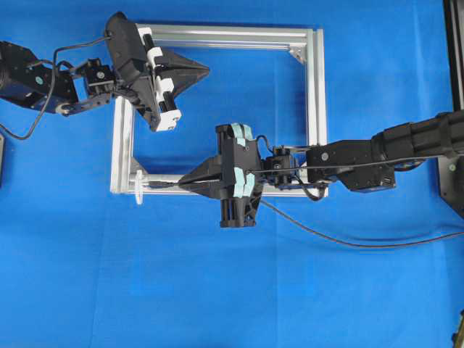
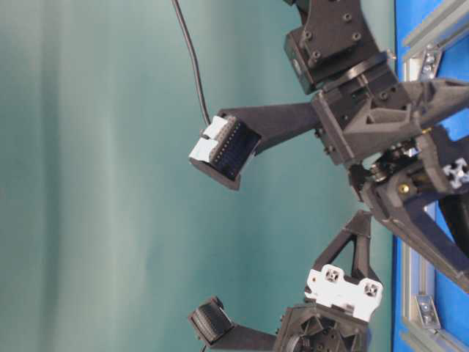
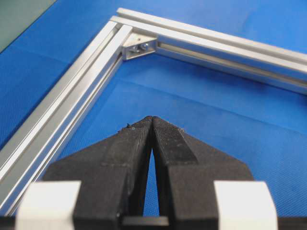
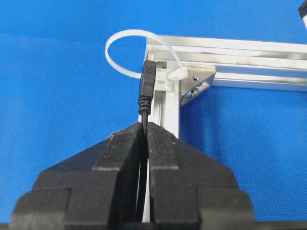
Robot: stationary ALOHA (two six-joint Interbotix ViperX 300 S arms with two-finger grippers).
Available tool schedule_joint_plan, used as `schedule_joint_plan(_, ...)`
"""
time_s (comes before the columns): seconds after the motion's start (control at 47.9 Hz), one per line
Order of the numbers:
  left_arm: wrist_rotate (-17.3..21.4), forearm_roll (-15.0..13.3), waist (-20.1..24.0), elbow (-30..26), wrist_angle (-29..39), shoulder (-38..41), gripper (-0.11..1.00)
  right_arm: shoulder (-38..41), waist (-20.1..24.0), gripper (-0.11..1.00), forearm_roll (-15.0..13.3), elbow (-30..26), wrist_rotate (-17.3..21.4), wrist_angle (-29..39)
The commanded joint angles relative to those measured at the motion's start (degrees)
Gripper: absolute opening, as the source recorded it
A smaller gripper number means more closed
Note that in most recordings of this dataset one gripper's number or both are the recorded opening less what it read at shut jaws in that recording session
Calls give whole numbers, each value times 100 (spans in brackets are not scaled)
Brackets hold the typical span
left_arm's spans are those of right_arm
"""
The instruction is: Insert the wire through the string loop located on the left side.
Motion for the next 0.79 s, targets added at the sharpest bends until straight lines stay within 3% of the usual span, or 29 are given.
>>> schedule_joint_plan(0.0, 0, 18, 9, -44, -26, -193, 0, -105, 9, -10, -9, -114, 0, -26)
schedule_joint_plan(0.773, 9, 18, 9, -44, -26, -193, 0, 70, 35, -10, -9, -343, 0, -18)
